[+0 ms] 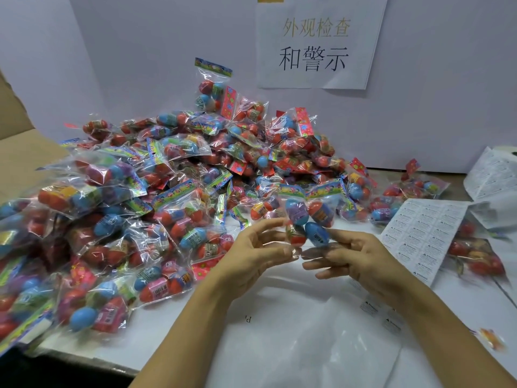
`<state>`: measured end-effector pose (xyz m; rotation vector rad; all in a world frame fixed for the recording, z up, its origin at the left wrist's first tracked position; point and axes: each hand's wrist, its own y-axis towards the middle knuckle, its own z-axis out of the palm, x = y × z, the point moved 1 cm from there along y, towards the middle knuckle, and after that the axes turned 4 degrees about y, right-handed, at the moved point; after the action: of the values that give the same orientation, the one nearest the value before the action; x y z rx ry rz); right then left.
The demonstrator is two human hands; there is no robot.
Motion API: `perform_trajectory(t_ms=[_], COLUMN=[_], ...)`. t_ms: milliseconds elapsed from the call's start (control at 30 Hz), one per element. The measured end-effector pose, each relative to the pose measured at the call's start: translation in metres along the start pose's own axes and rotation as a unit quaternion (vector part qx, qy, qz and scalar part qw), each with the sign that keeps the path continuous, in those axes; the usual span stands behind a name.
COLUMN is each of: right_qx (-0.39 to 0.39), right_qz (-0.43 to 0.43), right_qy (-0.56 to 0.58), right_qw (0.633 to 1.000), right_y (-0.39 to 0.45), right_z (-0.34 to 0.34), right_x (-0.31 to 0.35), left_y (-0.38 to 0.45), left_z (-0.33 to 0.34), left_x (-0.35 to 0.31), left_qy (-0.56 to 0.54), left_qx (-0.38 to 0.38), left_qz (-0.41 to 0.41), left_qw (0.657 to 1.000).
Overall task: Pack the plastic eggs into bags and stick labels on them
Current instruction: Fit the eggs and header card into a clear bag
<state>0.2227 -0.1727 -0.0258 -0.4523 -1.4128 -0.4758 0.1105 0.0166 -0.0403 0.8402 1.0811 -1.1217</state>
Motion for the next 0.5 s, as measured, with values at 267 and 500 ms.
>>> perform_trajectory(t_ms=[267,500], right_qx=[-0.045,-0.255], right_qz=[0.031,-0.135], right_qy=[-0.026,-0.219], right_qw=[0.998,0.932], right_y=[0.004,0.003], right_z=[0.009,0.018], right_x=[-0.006,-0.016], left_y=[0.002,0.003], left_z=[0.008,0.009], left_x=[0.003,0.008], left_qy=[0.001,0.062], left_qx=[-0.012,-0.082], left_qz=[0.004,0.049], left_qw=[1.0,0.993])
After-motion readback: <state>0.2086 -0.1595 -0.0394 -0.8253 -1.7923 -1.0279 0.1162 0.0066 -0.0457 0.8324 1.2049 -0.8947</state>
